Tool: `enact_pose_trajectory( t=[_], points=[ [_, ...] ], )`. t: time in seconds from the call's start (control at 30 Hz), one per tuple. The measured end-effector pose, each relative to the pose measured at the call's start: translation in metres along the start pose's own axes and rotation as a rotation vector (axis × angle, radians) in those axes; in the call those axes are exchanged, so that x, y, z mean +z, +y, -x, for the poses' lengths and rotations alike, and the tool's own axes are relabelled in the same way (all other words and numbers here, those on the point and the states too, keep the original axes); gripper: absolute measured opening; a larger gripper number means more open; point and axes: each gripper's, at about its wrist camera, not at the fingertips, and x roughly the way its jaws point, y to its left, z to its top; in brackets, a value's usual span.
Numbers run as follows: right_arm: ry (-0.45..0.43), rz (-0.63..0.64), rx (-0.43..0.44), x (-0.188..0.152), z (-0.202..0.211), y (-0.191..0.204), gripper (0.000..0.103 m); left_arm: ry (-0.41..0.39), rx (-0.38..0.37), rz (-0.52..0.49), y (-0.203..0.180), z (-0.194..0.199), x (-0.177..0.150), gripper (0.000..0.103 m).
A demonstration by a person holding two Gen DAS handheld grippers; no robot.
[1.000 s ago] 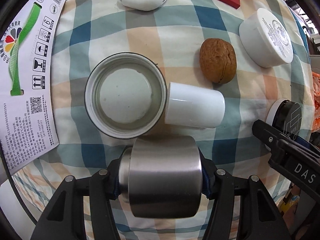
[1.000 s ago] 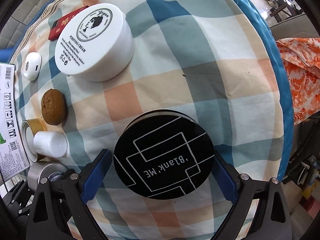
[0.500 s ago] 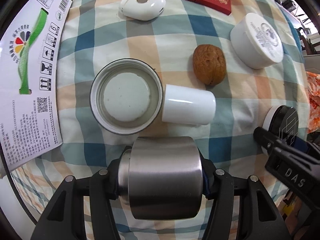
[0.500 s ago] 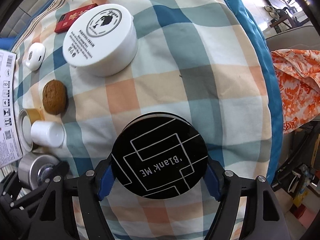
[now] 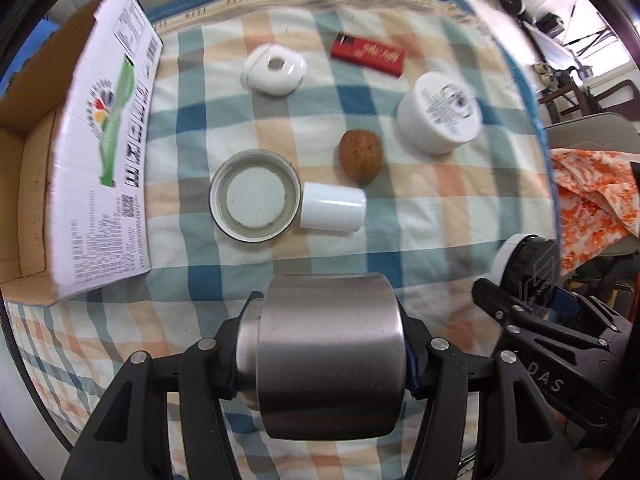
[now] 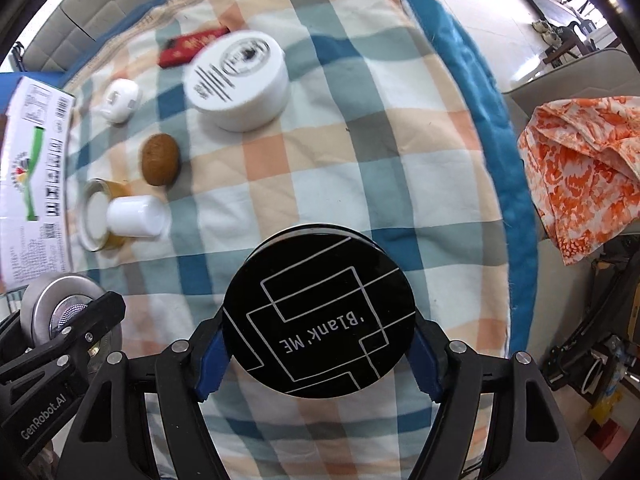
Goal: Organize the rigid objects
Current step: 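Carry the steel cylinder and black tin into the box with both tools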
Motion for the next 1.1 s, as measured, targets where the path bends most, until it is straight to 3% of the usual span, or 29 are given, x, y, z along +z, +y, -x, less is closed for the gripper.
enact_pose_trajectory(
  t=[0.17, 0.3, 0.43, 0.63, 0.87, 1.1],
  points=[
    [-0.053, 0.029, 0.038, -0.011, 0.037, 0.017, 0.076, -0.051, -0.062, 0.015, 0.015, 0.038, 0.007, 0.055],
    [-0.086, 0.057, 0.079, -0.011, 0.07, 0.042, 0.076, -0.105, -0.104, 0.042, 0.061, 0.082, 0.012, 0.055],
    [-0.127, 0.094, 0.133, -0.011, 0.102, 0.092, 0.076, -0.143, -0.129, 0.075, 0.112, 0.12, 0.024, 0.055],
    [-0.153, 0.158, 0.189, -0.007, 0.123, 0.184, 0.077, -0.173, -0.144, 0.151, 0.201, 0.142, 0.033, 0.055],
    [-0.154, 0.206, 0.205, 0.015, 0.112, 0.294, 0.076, -0.186, -0.115, 0.188, 0.304, 0.151, 0.061, 0.055],
    [-0.107, 0.19, 0.216, 0.059, 0.059, 0.369, 0.077, -0.122, -0.125, 0.211, 0.378, 0.108, 0.114, 0.055]
  ],
)
